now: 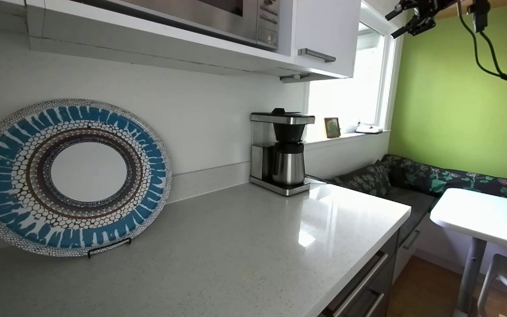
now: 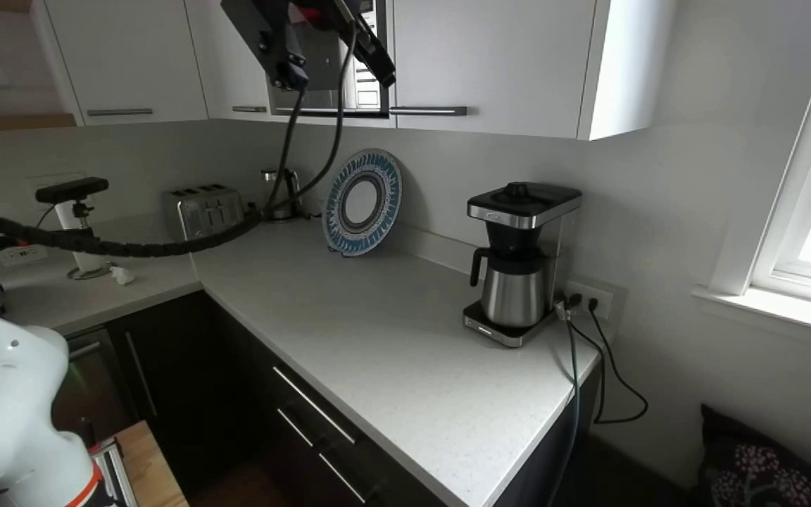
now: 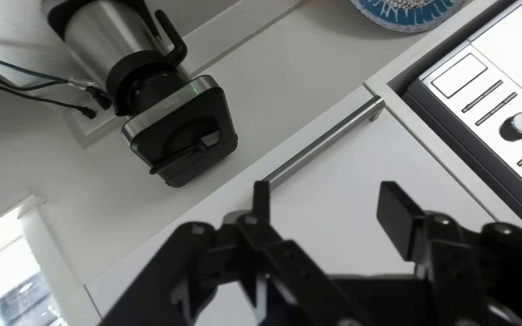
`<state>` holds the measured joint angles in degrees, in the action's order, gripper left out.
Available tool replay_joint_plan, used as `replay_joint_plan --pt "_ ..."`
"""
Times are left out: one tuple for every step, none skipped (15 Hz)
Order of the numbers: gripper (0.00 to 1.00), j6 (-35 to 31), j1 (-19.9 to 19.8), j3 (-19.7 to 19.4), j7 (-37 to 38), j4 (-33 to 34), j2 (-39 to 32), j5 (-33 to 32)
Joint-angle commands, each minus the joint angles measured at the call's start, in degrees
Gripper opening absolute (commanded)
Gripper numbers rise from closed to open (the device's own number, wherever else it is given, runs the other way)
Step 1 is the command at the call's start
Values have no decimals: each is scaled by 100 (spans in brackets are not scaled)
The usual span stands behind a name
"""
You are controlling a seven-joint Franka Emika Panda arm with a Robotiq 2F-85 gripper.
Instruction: Close the open upper cabinet door
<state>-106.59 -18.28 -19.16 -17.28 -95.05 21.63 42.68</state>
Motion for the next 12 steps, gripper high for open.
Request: replay_joint_plan --pt "95 41 81 -50 -16 -618 735 -695" --pt "99 -2 83 -26 28 -715 884 -879" --pt "100 27 109 -49 29 -765 981 -1035" --pt "100 0 122 -40 64 -832 1092 -1201" --pt "100 38 157 -34 64 -902 1220 -1356" --pt "100 20 189 -42 76 -942 1295 -1487" --pt "100 6 238 -35 75 -990 1382 -1619" --pt "100 41 302 -61 65 -1015 1437 -1703" --pt "100 -48 428 -188 125 -746 1202 -1597" --pt "100 -46 454 -181 125 -791 1270 -1672" --pt "100 -46 471 -177 126 -830 1320 -1706" --pt "100 -46 480 -175 126 -856 1346 -1720"
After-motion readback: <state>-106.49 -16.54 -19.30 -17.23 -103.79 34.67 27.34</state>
